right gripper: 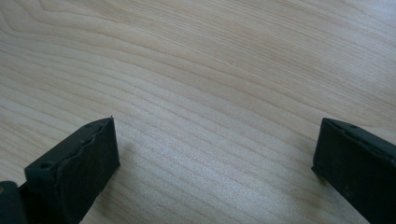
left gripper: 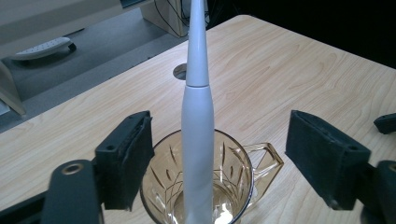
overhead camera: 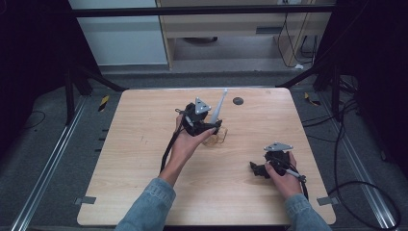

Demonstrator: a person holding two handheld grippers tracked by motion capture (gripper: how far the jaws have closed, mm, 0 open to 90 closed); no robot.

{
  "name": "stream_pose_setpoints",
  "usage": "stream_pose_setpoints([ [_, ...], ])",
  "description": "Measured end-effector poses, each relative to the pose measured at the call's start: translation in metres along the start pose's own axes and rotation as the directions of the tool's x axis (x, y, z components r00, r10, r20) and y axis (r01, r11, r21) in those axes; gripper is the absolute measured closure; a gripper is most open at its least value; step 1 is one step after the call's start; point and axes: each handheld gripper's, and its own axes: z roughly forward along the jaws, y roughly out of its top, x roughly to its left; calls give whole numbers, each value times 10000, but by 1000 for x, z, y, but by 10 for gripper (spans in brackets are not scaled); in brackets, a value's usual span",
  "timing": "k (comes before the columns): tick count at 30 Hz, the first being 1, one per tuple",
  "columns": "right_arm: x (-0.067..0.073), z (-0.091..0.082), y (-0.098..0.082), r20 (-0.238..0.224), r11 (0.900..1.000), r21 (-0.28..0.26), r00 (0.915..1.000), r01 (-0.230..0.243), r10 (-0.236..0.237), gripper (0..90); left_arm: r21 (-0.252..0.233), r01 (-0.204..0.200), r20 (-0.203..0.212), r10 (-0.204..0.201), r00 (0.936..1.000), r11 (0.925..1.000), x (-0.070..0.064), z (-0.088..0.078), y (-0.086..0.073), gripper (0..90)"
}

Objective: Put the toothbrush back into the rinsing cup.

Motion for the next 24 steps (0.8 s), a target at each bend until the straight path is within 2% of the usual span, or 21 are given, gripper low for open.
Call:
stream_pose_setpoints([
  [6, 0, 0, 0, -8, 10000, -7, 10000, -21, 21, 3, 250, -57, 112, 54, 9999, 9997, 3, -11, -2, 143],
  [11, 0, 0, 0, -3, 10000, -5, 10000, -21, 21, 3, 219, 84, 124, -87, 9999, 9997, 7, -23, -6, 95],
  [17, 0, 0, 0, -8, 10000, -6, 10000, -23, 23, 3, 488, 33, 103, -38, 9999, 9988, 13, -31, -15, 71],
  [24, 0, 0, 0, -3, 10000, -7, 10000, -20, 20, 4, 710, 115, -122, -106, 9999, 9974, 23, -38, -29, 66],
])
